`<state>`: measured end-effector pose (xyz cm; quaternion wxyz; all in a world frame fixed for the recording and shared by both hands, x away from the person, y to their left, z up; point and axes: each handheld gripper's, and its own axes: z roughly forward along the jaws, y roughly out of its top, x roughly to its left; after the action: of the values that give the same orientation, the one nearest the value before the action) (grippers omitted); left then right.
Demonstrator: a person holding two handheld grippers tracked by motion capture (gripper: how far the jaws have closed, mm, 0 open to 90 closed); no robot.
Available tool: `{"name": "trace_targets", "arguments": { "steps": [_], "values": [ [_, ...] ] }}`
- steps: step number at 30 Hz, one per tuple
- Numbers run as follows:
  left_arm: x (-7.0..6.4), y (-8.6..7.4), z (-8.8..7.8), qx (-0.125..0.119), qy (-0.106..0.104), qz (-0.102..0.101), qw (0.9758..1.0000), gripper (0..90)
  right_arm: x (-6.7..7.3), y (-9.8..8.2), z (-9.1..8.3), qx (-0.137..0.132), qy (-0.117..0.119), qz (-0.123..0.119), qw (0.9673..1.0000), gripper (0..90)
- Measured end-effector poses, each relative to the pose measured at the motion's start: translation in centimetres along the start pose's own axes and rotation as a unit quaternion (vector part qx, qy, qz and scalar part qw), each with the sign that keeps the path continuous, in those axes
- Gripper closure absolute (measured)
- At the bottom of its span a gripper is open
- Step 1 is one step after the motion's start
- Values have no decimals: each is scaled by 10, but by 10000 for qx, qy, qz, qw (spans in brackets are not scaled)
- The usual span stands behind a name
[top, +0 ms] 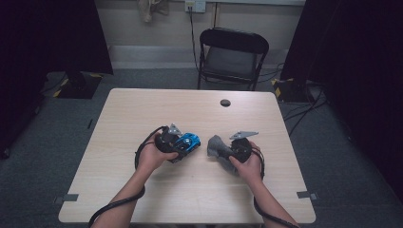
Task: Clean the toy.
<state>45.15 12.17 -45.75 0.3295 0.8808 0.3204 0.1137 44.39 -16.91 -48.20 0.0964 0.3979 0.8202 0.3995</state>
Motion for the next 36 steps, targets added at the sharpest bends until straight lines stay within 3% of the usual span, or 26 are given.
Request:
{"name": "trace_targets", "arguments": {
  "steps": [5,8,12,15,17,24,28,36],
  "values": [
    [-15,6,-9,-111,-213,233,9994,282,-1,22,-8,-167,-163,-158,9996,730],
    [-24,10,-15,-239,-413,413,9980,282,-2,32,-10,-199,-304,-307,9989,730],
    [-34,16,-20,-268,-588,651,9958,281,-2,38,-5,-133,-284,-413,9987,730],
    [-36,19,-20,-323,-628,599,9957,282,0,39,2,-129,-93,-421,9990,729],
    [-37,18,-20,-312,-724,694,9945,281,1,40,3,-139,-114,-439,9989,728],
    [-42,16,-17,-265,-768,672,9944,281,2,42,9,-93,-140,-427,9989,728],
    [-39,15,-15,-217,-702,659,9951,281,9,42,11,-91,117,-573,9982,728],
    [-27,9,-16,-240,-501,394,9977,281,12,38,6,-6,262,-757,9968,729]
  ]
}}
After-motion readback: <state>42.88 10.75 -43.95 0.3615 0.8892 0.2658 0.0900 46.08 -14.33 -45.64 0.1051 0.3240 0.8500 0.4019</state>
